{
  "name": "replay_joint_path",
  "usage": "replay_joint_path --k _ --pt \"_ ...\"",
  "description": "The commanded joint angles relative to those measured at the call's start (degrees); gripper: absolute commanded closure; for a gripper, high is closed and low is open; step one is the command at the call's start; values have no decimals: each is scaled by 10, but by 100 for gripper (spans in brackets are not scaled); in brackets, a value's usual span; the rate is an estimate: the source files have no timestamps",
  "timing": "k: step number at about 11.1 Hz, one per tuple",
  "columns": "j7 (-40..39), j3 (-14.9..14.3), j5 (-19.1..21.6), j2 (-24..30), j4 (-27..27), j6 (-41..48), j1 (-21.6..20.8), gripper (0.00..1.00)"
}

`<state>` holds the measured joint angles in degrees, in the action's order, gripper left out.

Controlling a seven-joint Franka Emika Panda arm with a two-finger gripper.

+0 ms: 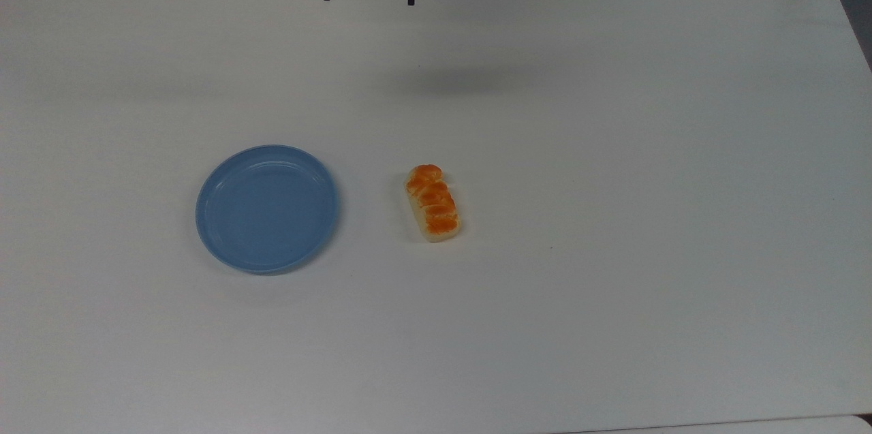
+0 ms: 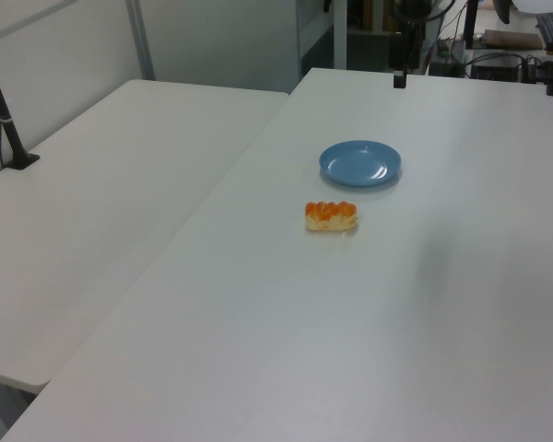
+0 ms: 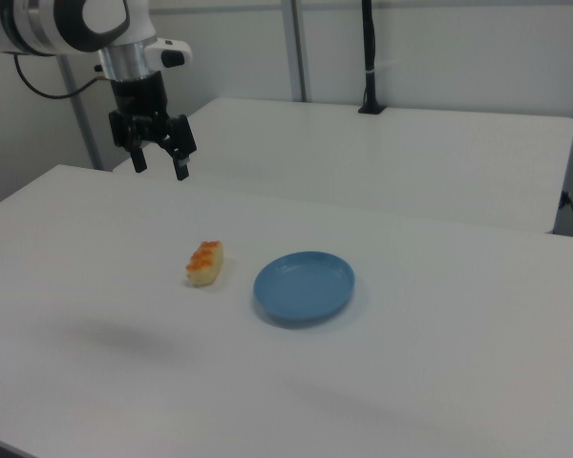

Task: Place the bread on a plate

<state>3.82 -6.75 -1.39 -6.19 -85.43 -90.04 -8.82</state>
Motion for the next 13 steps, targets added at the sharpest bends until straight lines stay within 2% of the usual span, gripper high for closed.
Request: replay_joint_path --k 1,13 --pt "-11 -3 1 28 -22 1 7 0" --pt "-11 -2 1 20 -22 -8 2 0"
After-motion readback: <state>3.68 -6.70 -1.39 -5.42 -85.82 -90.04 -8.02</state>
